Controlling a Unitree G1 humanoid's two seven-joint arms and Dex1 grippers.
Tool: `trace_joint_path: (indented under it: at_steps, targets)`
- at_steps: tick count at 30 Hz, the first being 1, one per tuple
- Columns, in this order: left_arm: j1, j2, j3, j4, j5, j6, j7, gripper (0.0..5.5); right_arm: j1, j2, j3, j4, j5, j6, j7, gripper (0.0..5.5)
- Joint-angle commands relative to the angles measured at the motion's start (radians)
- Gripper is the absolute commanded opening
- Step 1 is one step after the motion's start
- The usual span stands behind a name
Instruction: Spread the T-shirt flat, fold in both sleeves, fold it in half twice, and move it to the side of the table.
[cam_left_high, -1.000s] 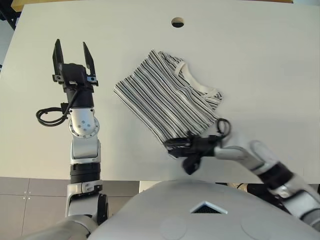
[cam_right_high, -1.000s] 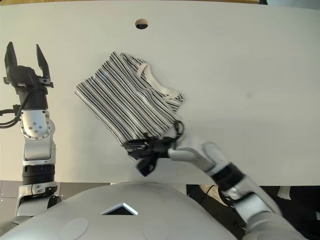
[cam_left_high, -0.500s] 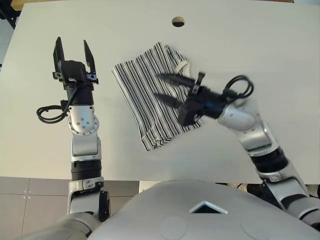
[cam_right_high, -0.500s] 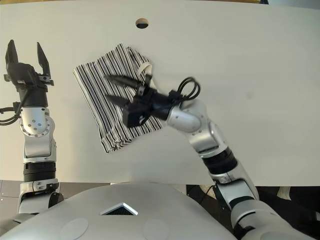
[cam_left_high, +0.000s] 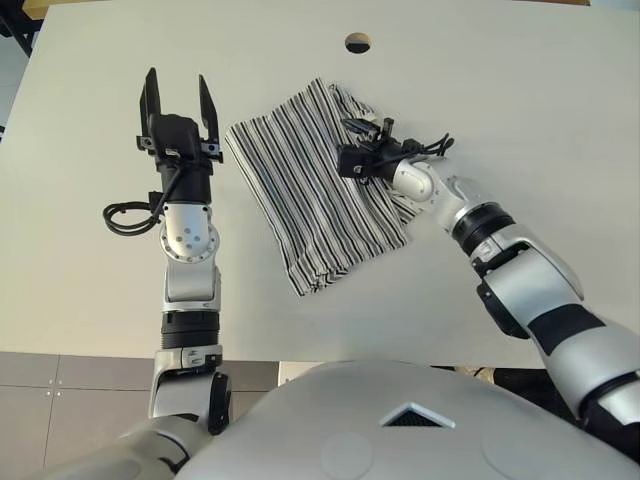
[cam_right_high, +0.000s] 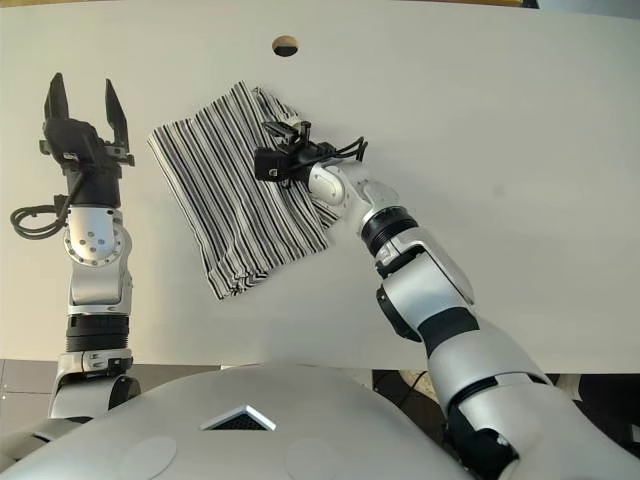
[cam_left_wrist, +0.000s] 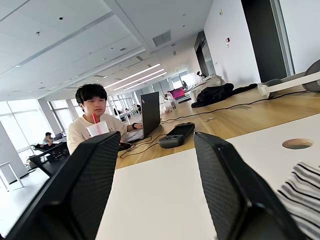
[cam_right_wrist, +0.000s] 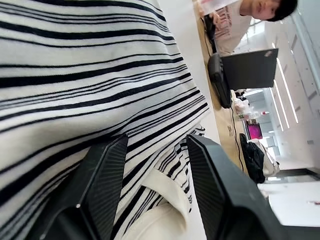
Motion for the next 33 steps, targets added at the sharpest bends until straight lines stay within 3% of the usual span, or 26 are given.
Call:
trace_joint_path:
  at_steps: [1,5,8,11,14,18,22,27,33]
  targets:
    - [0.0,0.0,0.002,-0.001,-0.004,0.001,-0.016,2.72,0.165,-0.163,-0.017,-0.085,0.014,-0.059,0.016,2.18]
    - [0.018,0.01,0.002,-0.029,0.0,0.011,-0.031,2.72,0.452,-0.33,-0.072,-0.545,0.076,-0.051,0.11,2.18]
    - [0.035,0.041,0.004,-0.044,0.017,0.009,-0.055,2.72,0.628,-0.388,-0.108,-0.858,0.108,0.033,0.173,2.18]
    - [0.038,0.072,0.013,-0.042,0.028,-0.003,-0.074,2.72,0.661,-0.379,-0.124,-0.979,0.093,0.105,0.197,2.18]
    - [0.023,0.183,-0.054,-0.007,0.117,-0.088,-0.162,2.72,0.644,-0.349,-0.184,-1.07,0.089,0.173,0.166,2.18]
    - [0.036,0.299,-0.051,-0.003,0.149,-0.17,-0.237,2.72,0.715,-0.356,-0.273,-1.266,0.086,0.227,0.141,2.18]
    - [0.094,0.446,-0.079,-0.006,0.204,-0.29,-0.333,2.72,0.78,-0.438,-0.383,-1.462,0.118,0.22,0.198,2.18]
    - [0.231,0.675,-0.144,0.001,0.31,-0.434,-0.492,2.72,1.034,-0.792,-0.403,-1.38,0.121,-0.029,0.388,2.18]
    - [0.318,0.768,-0.207,-0.04,0.272,-0.47,-0.623,2.72,1.014,-0.845,-0.358,-1.278,0.033,-0.155,0.407,2.18]
